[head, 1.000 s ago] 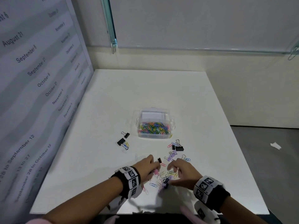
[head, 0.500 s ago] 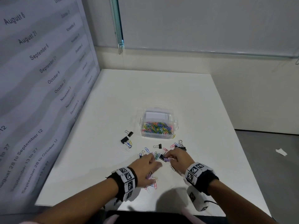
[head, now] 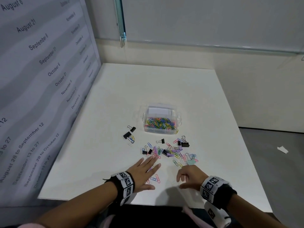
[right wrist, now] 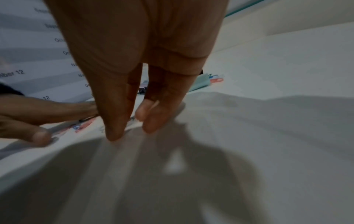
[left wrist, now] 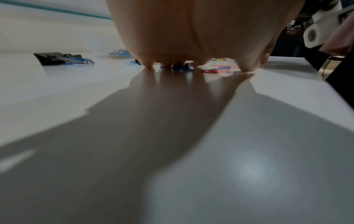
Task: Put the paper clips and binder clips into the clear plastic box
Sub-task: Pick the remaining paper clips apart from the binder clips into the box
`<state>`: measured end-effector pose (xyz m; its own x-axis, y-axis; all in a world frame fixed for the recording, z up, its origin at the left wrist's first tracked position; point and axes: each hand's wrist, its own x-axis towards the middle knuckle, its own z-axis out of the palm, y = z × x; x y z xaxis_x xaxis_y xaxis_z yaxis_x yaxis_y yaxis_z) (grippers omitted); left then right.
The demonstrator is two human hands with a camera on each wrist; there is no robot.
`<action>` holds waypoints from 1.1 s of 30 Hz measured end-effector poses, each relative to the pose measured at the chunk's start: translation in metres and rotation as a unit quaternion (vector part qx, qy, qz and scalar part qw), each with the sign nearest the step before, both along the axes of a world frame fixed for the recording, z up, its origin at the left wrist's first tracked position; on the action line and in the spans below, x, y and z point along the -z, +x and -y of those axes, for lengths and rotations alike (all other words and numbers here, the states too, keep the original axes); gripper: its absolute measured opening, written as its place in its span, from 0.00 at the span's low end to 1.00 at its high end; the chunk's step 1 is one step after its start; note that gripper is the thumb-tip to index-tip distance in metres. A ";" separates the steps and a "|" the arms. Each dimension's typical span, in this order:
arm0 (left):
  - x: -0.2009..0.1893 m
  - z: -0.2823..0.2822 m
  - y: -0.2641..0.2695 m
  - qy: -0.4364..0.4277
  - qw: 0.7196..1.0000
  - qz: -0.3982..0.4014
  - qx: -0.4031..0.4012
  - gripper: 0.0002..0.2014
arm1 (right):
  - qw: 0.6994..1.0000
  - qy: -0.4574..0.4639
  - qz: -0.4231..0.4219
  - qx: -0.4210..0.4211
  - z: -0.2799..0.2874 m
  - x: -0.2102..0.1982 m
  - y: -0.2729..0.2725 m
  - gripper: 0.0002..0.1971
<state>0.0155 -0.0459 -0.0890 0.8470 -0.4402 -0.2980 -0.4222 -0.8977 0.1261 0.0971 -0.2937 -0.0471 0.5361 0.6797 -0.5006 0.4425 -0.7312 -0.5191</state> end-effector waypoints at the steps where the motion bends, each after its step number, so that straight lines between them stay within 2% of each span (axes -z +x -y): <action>1: 0.000 0.000 0.000 -0.017 1.000 -0.007 0.001 0.40 | 1.000 0.002 -0.001 0.003 -0.004 0.002 0.000 0.09; 3: -0.002 0.003 0.001 -0.017 1.000 -0.008 0.025 0.38 | 0.999 0.018 0.004 0.037 -0.014 0.004 0.001 0.03; 7: -0.009 0.013 -0.004 -0.009 0.991 -0.079 0.106 0.35 | 0.986 0.059 0.031 0.154 -0.027 0.009 0.009 0.07; 10: -0.006 0.015 -0.007 -0.003 0.990 -0.087 0.107 0.33 | 0.974 0.079 0.053 0.205 -0.032 0.007 0.018 0.06; 14: -0.014 0.020 0.004 0.007 0.994 -0.095 0.052 0.44 | 0.969 0.092 0.065 0.219 -0.037 0.004 0.026 0.11; 19: -0.033 0.023 0.024 -0.050 0.996 -0.060 -0.049 0.30 | 0.972 0.081 0.088 0.201 -0.059 0.003 0.027 0.18; 23: -0.045 0.022 0.035 -0.082 0.991 -0.020 -0.101 0.26 | 0.975 0.070 0.093 0.191 -0.067 0.006 0.029 0.08; 25: -0.046 0.021 0.038 -0.106 0.988 -0.001 -0.112 0.25 | 0.972 0.088 0.087 0.199 -0.065 0.006 0.029 0.05; 31: -0.032 0.021 0.046 -0.161 0.981 0.035 -0.103 0.23 | 0.960 0.107 0.102 0.237 -0.051 0.004 0.031 0.06; 33: -0.029 0.022 0.049 -0.141 0.985 0.023 -0.099 0.24 | 0.959 0.095 0.112 0.242 -0.044 0.006 0.032 0.07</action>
